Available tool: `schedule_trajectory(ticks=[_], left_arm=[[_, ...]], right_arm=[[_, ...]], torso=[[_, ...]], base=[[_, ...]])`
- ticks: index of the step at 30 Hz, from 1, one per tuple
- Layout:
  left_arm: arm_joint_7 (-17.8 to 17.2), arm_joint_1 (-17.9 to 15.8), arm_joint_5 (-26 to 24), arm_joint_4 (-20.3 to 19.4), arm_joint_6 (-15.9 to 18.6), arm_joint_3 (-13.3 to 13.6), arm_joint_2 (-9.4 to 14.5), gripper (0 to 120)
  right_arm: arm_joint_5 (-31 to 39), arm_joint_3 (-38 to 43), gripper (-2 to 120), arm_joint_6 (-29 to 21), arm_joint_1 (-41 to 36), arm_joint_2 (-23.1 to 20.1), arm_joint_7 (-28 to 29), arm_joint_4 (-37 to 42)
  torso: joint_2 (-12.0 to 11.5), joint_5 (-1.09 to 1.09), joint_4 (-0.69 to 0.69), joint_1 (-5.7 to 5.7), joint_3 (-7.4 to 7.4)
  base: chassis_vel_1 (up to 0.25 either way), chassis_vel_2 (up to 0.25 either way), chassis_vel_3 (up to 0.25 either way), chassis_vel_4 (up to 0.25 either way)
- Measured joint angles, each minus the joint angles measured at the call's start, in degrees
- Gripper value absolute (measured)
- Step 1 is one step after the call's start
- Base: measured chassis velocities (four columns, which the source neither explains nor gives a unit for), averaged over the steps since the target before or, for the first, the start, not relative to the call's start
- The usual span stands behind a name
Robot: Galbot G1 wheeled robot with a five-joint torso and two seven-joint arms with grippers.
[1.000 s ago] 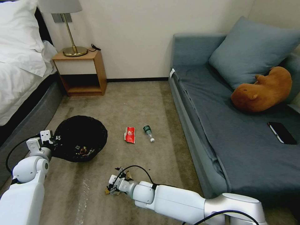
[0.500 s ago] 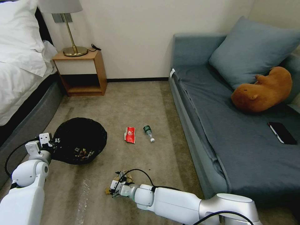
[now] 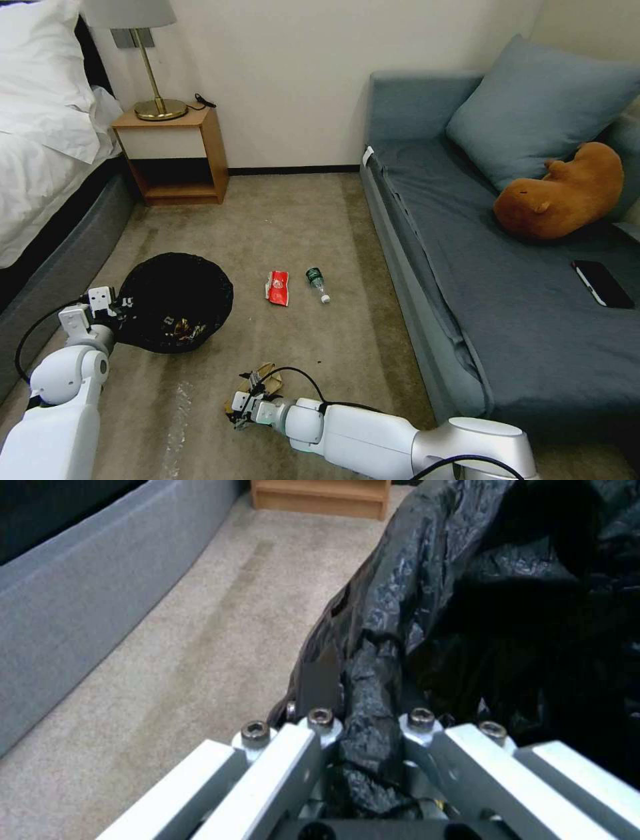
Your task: Pick up the trash bin, then pick up the garbage on the floor and place it into the trash bin.
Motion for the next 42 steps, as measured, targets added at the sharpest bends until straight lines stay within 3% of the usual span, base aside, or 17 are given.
schedule_trajectory(ticks=[12, 22, 28, 42], left_arm=[[0.04, 0.5, 0.64, -0.67, -0.03, 0.07, -0.9, 3], [0.09, 1.55, 0.48, -1.62, -0.2, -0.39, -1.06, 3], [0.14, 2.2, 0.18, -2.1, -0.29, -0.82, -0.83, 3], [0.27, 2.34, 0.17, -2.23, -0.47, -0.59, -1.06, 3]], right_arm=[[-0.5, 0.44, 100, 1.95, -0.55, 0.91, -1.32, -3.57], [-0.15, 0.91, 90, 1.48, -0.77, 1.8, -2.0, -6.37], [-0.1, 1.17, 64, 1.43, -0.77, 1.14, -2.23, -6.48], [0.6, 2.21, 17, 1.03, -0.05, -0.04, -2.24, -4.75]], torso=[[0.0, 0.0, 0.0, 0.0, 0.0], [0.0, 0.0, 0.0, 0.0, 0.0], [0.0, 0.0, 0.0, 0.0, 0.0], [0.0, 0.0, 0.0, 0.0, 0.01]], base=[[0.0, 0.0, 0.0, 0.0], [0.0, 0.0, 0.0, 0.0], [0.0, 0.0, 0.0, 0.0], [0.0, 0.0, 0.0, 0.0]])
